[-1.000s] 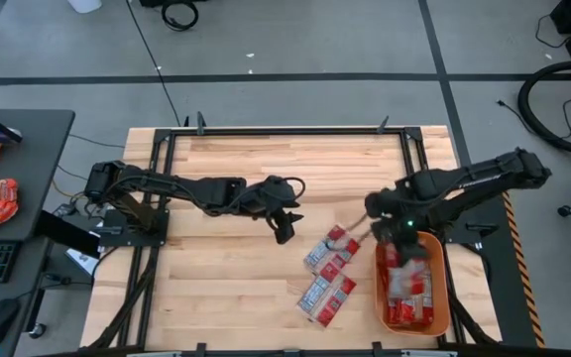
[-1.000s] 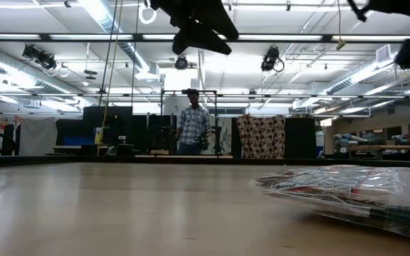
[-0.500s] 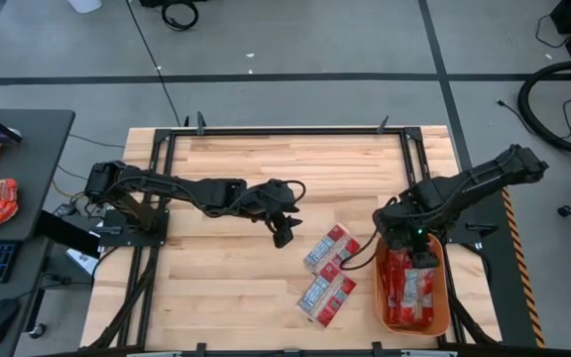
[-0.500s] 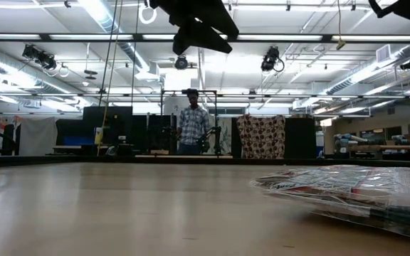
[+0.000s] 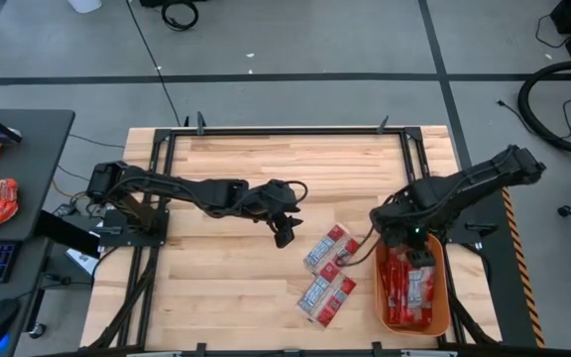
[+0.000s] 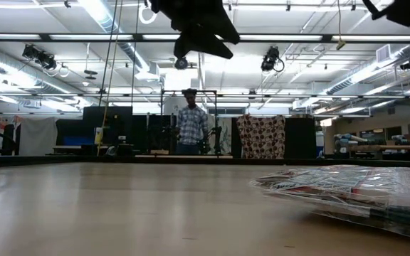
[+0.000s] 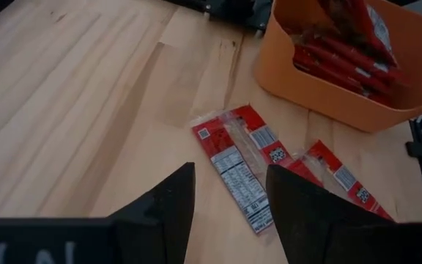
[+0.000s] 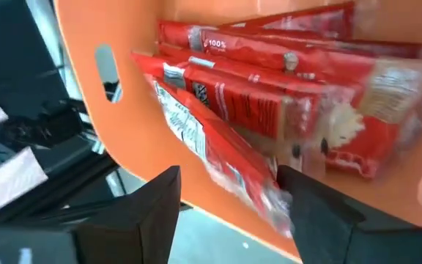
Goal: Sort popcorn bags into baskets
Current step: Put the left red popcorn bag into the orange bin, then adjust the red popcorn bags
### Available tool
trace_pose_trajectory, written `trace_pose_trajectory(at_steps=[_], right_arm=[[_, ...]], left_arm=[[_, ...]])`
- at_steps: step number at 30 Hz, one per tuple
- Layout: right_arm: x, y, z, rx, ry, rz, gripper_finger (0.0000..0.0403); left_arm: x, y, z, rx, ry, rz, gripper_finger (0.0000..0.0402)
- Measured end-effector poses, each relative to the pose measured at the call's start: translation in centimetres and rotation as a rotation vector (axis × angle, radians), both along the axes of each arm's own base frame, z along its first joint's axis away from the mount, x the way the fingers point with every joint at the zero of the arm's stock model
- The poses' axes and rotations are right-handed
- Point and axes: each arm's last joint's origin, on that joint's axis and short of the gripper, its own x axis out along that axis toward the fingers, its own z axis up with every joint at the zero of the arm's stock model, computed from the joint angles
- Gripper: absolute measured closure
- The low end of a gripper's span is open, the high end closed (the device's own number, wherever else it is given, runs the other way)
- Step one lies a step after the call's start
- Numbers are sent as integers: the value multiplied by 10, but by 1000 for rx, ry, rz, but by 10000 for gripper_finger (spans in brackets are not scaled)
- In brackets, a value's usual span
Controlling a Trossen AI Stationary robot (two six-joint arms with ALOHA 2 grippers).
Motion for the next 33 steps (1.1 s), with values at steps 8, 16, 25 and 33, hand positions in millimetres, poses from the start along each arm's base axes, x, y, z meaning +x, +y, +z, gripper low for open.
trace_pose_trajectory(at_steps=[8,16,25,33], right_arm=[[14,-7,51,-138,-257,-31,188],[37,-4,75,-268,-602,-84,192],[53,-1,59,-388,-655,-47,192],[79,13,12,-391,-776,83,192]], left_arm=[[8,-1,-12,-1,18,-4,230],[17,-15,-25,-24,19,-66,230],[29,-35,-53,-132,48,-54,230],[1,-33,-46,-108,251,8,230]])
